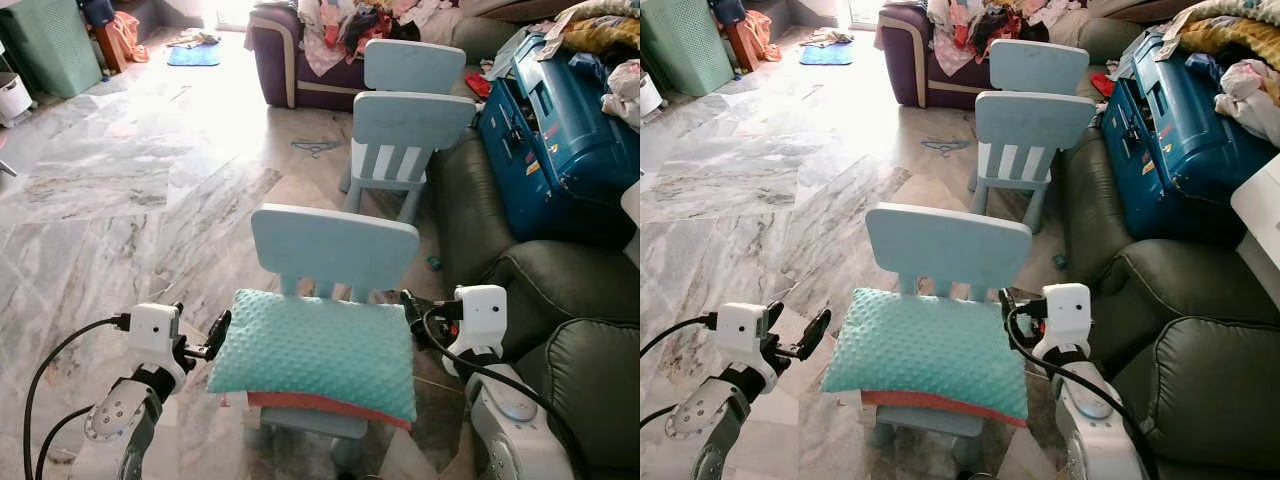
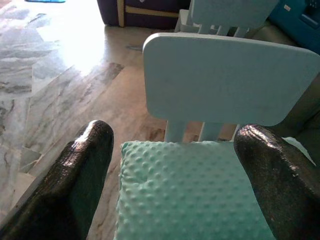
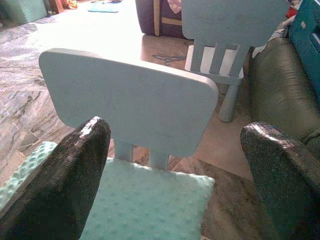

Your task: Move the pillow to the sofa

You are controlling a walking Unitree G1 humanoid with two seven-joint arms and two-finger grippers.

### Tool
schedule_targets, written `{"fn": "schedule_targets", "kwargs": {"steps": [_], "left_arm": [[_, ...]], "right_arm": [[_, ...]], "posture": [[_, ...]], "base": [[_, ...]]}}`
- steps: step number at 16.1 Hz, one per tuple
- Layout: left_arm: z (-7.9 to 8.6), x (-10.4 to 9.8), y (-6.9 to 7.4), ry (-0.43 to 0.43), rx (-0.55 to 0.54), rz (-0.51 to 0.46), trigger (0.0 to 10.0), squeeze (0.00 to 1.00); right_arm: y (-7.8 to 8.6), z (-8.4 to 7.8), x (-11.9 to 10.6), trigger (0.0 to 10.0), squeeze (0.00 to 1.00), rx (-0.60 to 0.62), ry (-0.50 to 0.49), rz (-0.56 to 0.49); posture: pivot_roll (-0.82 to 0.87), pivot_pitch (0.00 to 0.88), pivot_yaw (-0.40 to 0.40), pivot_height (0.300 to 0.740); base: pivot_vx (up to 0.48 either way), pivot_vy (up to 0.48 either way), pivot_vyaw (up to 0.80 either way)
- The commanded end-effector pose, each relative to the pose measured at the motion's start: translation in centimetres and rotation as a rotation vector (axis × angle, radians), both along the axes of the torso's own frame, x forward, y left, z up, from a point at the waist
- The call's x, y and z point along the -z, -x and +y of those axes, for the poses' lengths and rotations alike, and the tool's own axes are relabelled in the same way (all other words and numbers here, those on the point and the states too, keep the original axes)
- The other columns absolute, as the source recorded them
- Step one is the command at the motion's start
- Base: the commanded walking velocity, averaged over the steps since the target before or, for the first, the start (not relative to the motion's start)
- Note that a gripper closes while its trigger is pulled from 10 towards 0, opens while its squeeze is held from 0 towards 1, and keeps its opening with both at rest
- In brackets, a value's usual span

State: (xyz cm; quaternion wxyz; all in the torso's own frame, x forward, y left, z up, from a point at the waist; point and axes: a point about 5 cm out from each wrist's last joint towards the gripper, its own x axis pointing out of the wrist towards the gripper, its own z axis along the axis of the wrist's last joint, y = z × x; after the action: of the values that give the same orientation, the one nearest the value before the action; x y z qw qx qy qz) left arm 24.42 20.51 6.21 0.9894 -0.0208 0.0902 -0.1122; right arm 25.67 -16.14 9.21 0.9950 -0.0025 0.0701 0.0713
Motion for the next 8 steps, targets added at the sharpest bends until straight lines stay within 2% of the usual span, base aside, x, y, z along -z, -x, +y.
{"fn": "schedule_targets", "kwargs": {"steps": [1,8], "left_arm": [[-0.16,0.00,-0.16,-0.009,-0.003,-0.004,10.0,0.00],[-0.54,-0.04,-0.54,-0.006,-0.003,-0.016,10.0,0.00]], "right_arm": [[-0.04,0.08,-0.27,10.0,0.00,-0.001,0.001,-0.006],[-0.30,0.07,-0.40,10.0,0.00,-0.004,0.004,-0.014]], "posture": [[-0.03,0.104,-0.052,0.740],[-0.04,0.099,-0.054,0.740]], "base": [[0.000,0.000,0.00],[0.000,0.000,0.00]]}}
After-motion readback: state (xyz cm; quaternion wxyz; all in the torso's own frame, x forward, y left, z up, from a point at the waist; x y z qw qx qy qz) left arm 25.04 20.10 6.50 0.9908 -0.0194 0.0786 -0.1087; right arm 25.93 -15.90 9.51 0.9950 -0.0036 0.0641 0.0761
